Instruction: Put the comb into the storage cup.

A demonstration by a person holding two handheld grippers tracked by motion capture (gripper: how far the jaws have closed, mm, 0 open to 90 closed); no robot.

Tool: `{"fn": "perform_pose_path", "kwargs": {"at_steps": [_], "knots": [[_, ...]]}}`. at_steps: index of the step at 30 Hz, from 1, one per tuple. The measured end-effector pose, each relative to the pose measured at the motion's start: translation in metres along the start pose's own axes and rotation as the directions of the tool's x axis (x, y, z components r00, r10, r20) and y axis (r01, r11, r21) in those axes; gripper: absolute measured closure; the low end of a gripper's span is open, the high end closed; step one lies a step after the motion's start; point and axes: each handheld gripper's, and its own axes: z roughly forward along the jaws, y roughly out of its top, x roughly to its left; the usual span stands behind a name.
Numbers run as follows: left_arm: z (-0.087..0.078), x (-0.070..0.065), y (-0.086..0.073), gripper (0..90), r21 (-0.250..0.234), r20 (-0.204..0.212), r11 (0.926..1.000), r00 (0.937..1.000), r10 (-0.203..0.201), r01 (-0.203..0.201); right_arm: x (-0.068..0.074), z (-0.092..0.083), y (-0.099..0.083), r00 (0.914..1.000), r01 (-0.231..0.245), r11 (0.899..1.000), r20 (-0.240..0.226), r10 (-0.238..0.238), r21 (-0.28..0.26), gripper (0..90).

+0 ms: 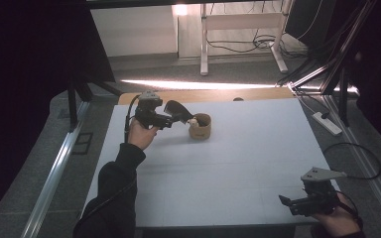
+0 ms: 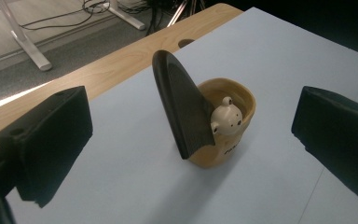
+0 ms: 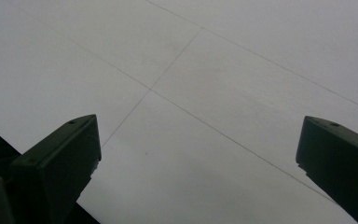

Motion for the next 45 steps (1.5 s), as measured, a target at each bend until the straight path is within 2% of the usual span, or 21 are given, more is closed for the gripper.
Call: {"fn": "perform_pose_path", "kwargs": {"at_steps": [18,30,40,45], "knots": [[-0.003,-0.008,-0.015,0.0,0.007,0.014,1.0,0.9999,0.0,0.0,0.001,0.0,0.0,1.0,0.003,1.0,0.003,-0.003,-0.001,0.2],[0.001,-0.013,-0.029,0.0,0.038,0.017,0.9993,0.9999,0.002,-0.003,0.001,0.0,0.0,1.0,0.007,1.0,0.004,-0.007,-0.003,0.2],[0.008,-0.012,-0.044,0.0,0.092,0.001,0.9958,1.0,0.007,-0.008,0.001,-0.001,0.0,1.0,0.009,1.0,0.0,-0.009,-0.009,0.2],[0.007,-0.014,-0.047,0.0,0.094,-0.013,0.9955,0.9999,0.009,-0.008,0.002,-0.001,0.0,0.9999,0.012,1.0,-0.001,-0.012,-0.007,0.2]]}}
